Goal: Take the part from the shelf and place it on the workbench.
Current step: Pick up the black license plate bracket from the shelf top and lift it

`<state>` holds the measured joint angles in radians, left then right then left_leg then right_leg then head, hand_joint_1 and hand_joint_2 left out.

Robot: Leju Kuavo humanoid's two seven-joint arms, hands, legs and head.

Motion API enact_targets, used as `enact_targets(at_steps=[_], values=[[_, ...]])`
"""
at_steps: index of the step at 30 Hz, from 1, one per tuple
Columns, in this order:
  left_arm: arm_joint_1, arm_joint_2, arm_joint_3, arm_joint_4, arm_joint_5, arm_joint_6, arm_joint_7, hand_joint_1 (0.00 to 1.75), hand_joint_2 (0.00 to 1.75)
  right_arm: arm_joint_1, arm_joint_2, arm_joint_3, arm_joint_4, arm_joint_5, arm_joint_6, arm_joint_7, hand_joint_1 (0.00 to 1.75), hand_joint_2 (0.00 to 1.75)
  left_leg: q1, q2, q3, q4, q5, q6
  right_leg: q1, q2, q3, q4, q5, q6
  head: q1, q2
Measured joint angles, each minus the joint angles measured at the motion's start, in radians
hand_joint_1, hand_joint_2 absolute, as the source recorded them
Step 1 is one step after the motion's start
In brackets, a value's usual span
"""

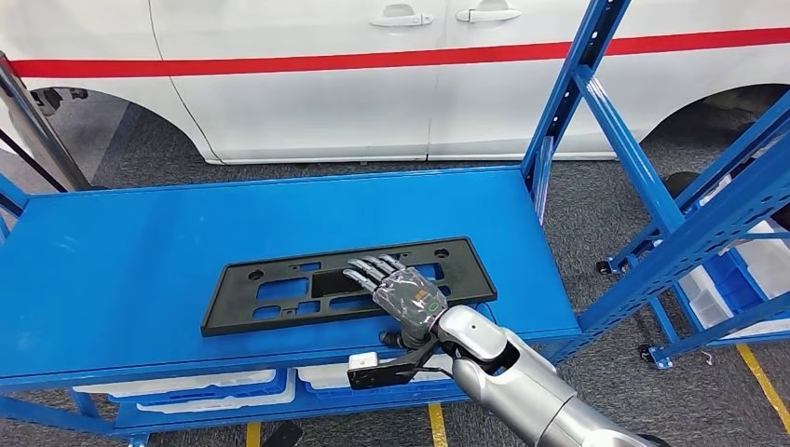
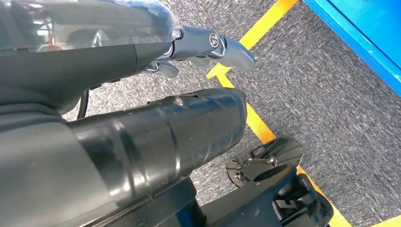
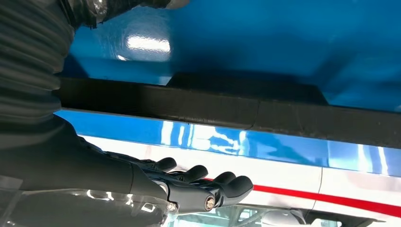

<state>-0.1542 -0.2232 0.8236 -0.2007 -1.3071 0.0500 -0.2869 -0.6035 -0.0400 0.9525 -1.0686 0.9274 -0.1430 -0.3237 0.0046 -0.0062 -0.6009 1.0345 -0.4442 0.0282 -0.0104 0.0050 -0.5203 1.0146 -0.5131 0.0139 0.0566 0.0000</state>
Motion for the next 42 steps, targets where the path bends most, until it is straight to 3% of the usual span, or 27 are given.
enact_targets(at_steps=[19, 42], values=[[0.008, 0.000, 0.000, 0.000, 0.014, 0.000, 0.000, 0.00, 0.00, -0.064, -0.039, 0.037, 0.003, 0.136, -0.035, 0.094, 0.00, 1.75, 0.000, 0.000, 0.000, 0.000, 0.000, 0.000, 0.000, 0.000, 0.000, 0.000, 0.000, 0.000, 0.000, 0.000], [0.009, 0.000, -0.001, 0.000, 0.022, 0.000, 0.000, 0.00, 0.00, -0.074, -0.043, 0.037, 0.090, 0.131, -0.043, 0.089, 0.00, 1.75, 0.000, 0.000, 0.003, 0.000, 0.000, 0.000, 0.000, 0.000, 0.003, 0.000, 0.000, 0.000, 0.000, 0.000]])
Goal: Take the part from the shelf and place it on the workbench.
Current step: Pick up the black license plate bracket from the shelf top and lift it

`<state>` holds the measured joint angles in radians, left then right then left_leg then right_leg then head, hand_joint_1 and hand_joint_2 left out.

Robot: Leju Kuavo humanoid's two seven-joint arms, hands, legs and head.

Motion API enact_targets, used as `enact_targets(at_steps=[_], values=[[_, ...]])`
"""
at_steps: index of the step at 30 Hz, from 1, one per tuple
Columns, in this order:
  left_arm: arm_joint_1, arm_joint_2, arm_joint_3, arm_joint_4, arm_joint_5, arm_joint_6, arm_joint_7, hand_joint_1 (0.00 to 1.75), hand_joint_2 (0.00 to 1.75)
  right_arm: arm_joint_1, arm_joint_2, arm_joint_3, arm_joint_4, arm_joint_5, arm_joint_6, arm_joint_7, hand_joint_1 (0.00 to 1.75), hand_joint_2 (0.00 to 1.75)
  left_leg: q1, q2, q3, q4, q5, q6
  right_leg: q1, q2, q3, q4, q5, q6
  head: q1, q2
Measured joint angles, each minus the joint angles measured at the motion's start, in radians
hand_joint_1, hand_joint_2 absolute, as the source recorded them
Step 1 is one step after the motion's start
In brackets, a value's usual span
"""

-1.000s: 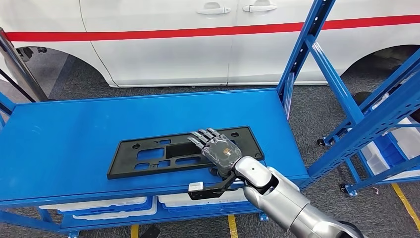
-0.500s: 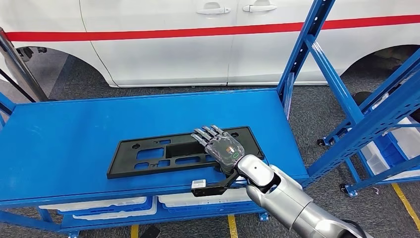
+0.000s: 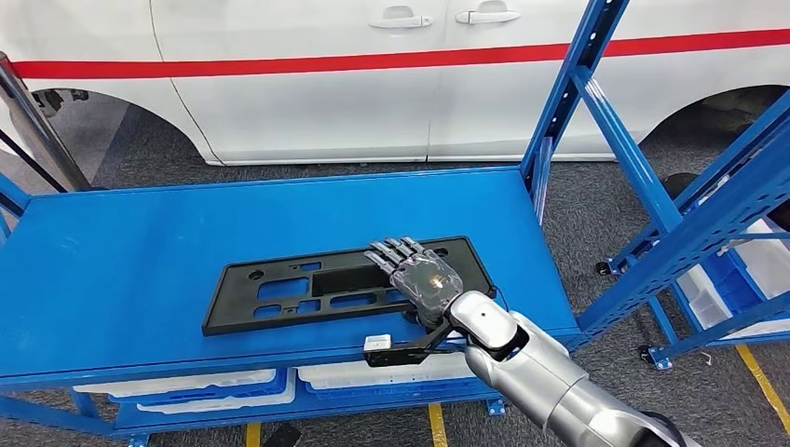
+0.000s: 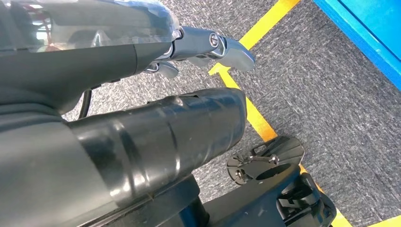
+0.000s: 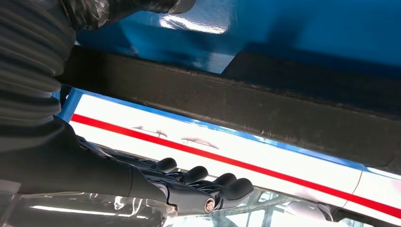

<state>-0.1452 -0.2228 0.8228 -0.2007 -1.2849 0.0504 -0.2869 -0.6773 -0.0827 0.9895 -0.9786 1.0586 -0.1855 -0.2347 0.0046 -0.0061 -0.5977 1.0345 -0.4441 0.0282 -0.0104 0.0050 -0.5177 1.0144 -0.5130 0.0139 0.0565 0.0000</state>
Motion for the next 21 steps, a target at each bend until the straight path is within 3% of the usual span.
enact_targets(at_steps=[21], values=[[0.001, 0.001, -0.002, 0.000, 0.014, 0.000, 0.000, 0.00, 0.00, -0.039, 0.003, 0.000, 0.106, 0.127, -0.068, 0.084, 0.00, 1.75, 0.000, 0.000, 0.008, 0.000, 0.000, 0.000, 0.000, 0.000, 0.007, 0.000, 0.000, 0.000, 0.000, 0.000]])
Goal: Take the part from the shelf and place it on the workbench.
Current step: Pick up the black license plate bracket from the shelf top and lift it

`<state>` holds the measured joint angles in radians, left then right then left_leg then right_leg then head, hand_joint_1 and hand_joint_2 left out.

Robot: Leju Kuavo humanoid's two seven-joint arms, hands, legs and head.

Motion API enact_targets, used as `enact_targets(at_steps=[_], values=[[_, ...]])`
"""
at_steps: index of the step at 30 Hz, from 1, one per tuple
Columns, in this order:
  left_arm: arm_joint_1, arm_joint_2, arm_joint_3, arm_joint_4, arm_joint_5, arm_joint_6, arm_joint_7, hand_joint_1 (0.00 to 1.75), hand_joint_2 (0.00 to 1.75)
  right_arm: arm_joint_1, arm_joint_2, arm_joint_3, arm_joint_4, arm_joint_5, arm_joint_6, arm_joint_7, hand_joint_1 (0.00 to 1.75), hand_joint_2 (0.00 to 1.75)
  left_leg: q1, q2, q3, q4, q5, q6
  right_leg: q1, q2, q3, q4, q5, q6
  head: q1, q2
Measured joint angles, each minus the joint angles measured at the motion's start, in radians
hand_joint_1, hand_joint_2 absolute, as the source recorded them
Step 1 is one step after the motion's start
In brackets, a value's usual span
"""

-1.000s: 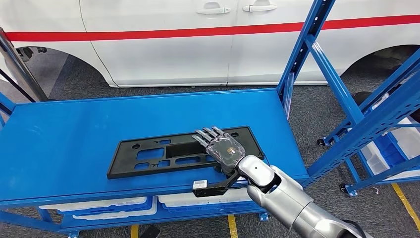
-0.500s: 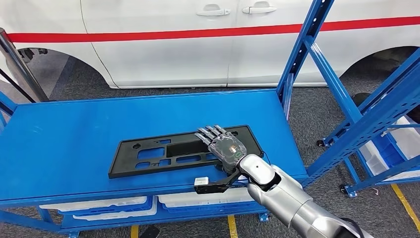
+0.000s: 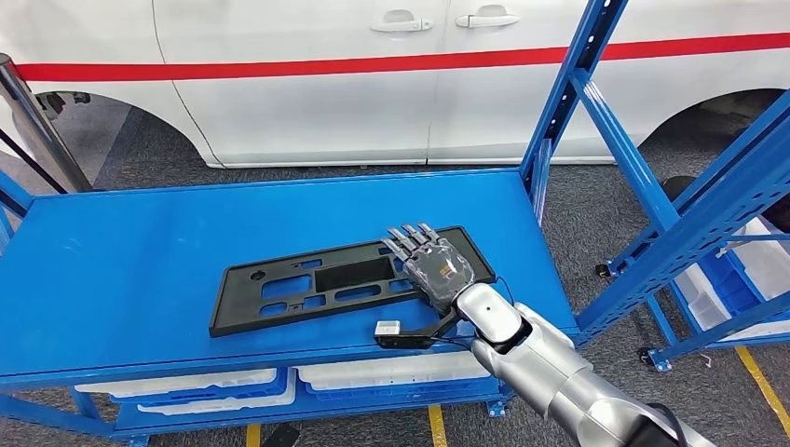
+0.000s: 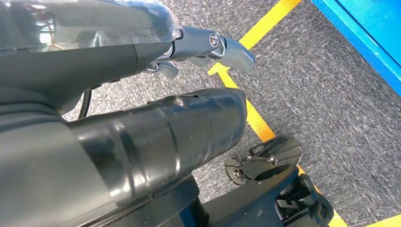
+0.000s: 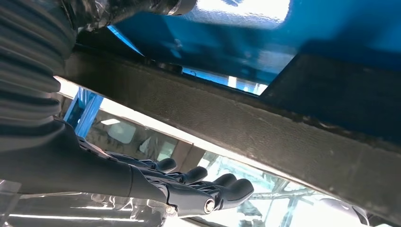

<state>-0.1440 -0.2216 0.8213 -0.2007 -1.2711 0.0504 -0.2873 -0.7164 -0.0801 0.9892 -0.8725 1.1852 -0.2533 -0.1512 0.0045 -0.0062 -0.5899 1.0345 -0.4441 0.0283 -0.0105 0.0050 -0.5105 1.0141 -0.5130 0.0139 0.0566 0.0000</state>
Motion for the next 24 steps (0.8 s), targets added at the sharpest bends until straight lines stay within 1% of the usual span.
enact_targets(at_steps=[6, 7, 8, 10, 11, 12, 13, 15, 24], values=[[0.000, 0.000, 0.000, 0.000, 0.000, 0.000, 0.000, 0.00, 0.00, -0.003, 0.000, 0.000, 0.008, 0.006, 0.000, 0.004, 0.00, 1.75, 0.000, 0.000, 0.001, 0.000, 0.000, 0.000, 0.000, 0.000, 0.001, 0.000, 0.000, 0.000, 0.000, 0.000], [0.000, 0.000, 0.000, 0.000, 0.001, 0.000, 0.000, 0.00, 0.00, -0.004, 0.000, 0.000, 0.009, 0.010, 0.000, 0.006, 0.10, 1.75, 0.000, 0.000, 0.001, 0.000, 0.000, 0.000, 0.000, 0.000, 0.001, 0.000, 0.000, 0.000, 0.000, 0.000], [0.000, 0.000, 0.000, 0.000, 0.001, 0.000, 0.000, 0.00, 0.00, -0.004, 0.000, 0.000, 0.011, 0.013, 0.000, 0.008, 0.38, 1.75, 0.000, 0.000, 0.001, 0.000, 0.000, 0.000, 0.000, 0.000, 0.001, 0.000, 0.000, 0.000, 0.000, 0.000], [0.000, 0.000, 0.000, 0.000, 0.001, 0.000, 0.000, 0.00, 0.00, -0.004, 0.000, -0.001, 0.015, 0.017, -0.001, 0.013, 1.13, 1.75, 0.000, 0.000, 0.001, 0.000, 0.000, 0.000, 0.000, 0.000, 0.001, 0.000, 0.000, 0.000, 0.000, 0.000], [0.000, 0.000, 0.000, 0.000, 0.001, 0.000, 0.000, 0.00, 0.00, -0.003, 0.000, -0.002, 0.018, 0.018, -0.002, 0.016, 1.47, 1.75, 0.000, 0.000, 0.001, 0.000, 0.000, 0.000, 0.000, 0.000, 0.001, 0.000, 0.000, 0.000, 0.000, 0.000], [0.000, 0.000, -0.001, 0.000, 0.001, 0.000, 0.000, 0.00, 0.00, -0.002, 0.000, -0.003, 0.021, 0.018, -0.003, 0.018, 1.61, 1.75, 0.000, 0.000, 0.001, 0.000, 0.000, 0.000, 0.000, 0.000, 0.001, 0.000, 0.000, 0.000, 0.000, 0.000], [0.001, 0.000, -0.001, 0.000, 0.001, 0.000, 0.000, 0.00, 0.00, -0.001, 0.000, -0.003, 0.025, 0.018, -0.004, 0.019, 1.69, 1.75, 0.000, 0.000, 0.001, 0.000, 0.000, 0.000, 0.000, 0.000, 0.001, 0.000, 0.000, 0.000, 0.000, 0.000], [0.001, 0.000, -0.001, 0.000, 0.001, 0.000, 0.000, 0.00, 0.00, 0.003, 0.000, -0.004, 0.030, 0.018, -0.006, 0.019, 1.75, 1.75, 0.000, 0.000, 0.001, 0.000, 0.000, 0.000, 0.000, 0.000, 0.001, 0.000, 0.000, 0.000, 0.000, 0.000], [0.003, 0.000, -0.002, 0.000, 0.003, 0.000, 0.000, 0.00, 0.00, 0.018, 0.000, -0.037, 0.040, 0.020, -0.030, 0.014, 1.75, 1.75, 0.000, 0.000, 0.001, 0.000, 0.000, 0.000, 0.000, 0.000, 0.001, 0.000, 0.000, 0.000, 0.000, 0.000]])
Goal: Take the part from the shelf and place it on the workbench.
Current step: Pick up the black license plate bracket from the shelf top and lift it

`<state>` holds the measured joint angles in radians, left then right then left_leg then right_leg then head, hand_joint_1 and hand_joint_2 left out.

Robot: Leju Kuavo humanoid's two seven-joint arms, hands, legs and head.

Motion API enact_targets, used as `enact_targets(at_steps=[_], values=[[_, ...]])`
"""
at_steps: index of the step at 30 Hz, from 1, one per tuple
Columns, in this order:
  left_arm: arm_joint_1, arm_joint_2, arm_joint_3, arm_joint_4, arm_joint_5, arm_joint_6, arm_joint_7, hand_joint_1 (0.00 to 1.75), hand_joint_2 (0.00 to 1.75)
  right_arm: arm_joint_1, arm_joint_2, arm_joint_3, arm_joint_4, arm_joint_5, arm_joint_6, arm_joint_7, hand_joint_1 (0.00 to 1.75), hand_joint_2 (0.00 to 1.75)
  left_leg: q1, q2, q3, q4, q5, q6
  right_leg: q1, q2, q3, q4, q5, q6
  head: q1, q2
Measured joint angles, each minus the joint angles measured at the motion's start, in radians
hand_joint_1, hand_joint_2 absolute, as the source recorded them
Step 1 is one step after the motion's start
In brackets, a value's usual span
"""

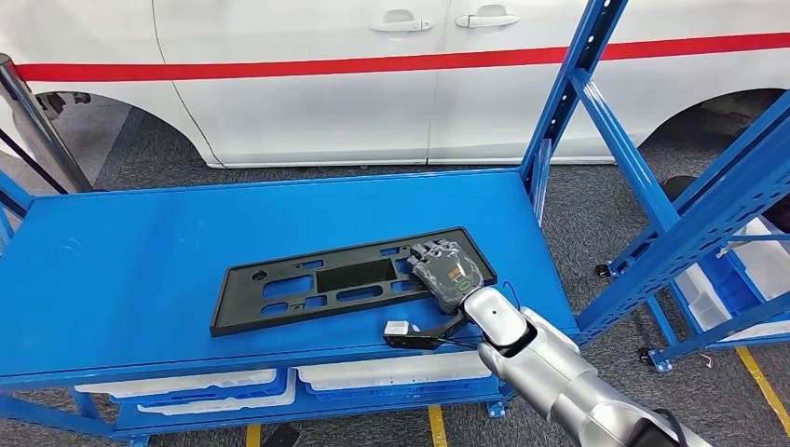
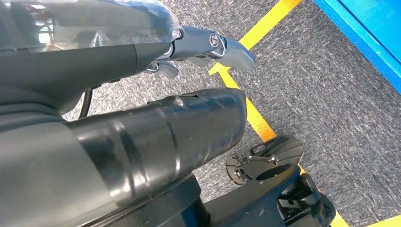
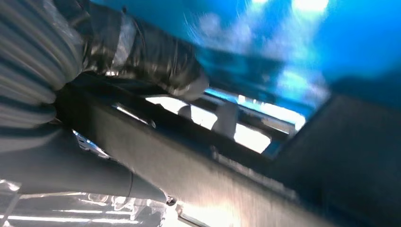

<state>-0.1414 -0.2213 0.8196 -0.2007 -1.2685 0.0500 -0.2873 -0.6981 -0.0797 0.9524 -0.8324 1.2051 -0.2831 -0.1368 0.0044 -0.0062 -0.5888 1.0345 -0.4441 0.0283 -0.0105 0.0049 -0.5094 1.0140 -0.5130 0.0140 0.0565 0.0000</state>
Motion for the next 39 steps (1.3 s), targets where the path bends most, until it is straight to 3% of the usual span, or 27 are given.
enact_targets(at_steps=[30, 39], values=[[0.005, 0.000, -0.001, 0.000, 0.017, 0.004, 0.000, 0.00, 0.00, 0.082, -0.012, -0.104, -0.089, 0.035, -0.091, 0.027, 1.75, 1.75, 0.000, 0.000, -0.005, 0.000, 0.000, 0.000, 0.000, 0.000, -0.004, 0.000, 0.000, 0.000, 0.000, 0.000], [0.015, 0.001, 0.000, 0.000, 0.044, 0.021, -0.015, 0.00, 0.00, 0.190, -0.071, -0.189, -0.317, 0.161, -0.210, 0.132, 1.75, 1.75, 0.000, 0.000, -0.008, 0.000, 0.000, 0.000, 0.000, 0.000, -0.007, 0.000, 0.000, 0.000, 0.000, 0.000]])
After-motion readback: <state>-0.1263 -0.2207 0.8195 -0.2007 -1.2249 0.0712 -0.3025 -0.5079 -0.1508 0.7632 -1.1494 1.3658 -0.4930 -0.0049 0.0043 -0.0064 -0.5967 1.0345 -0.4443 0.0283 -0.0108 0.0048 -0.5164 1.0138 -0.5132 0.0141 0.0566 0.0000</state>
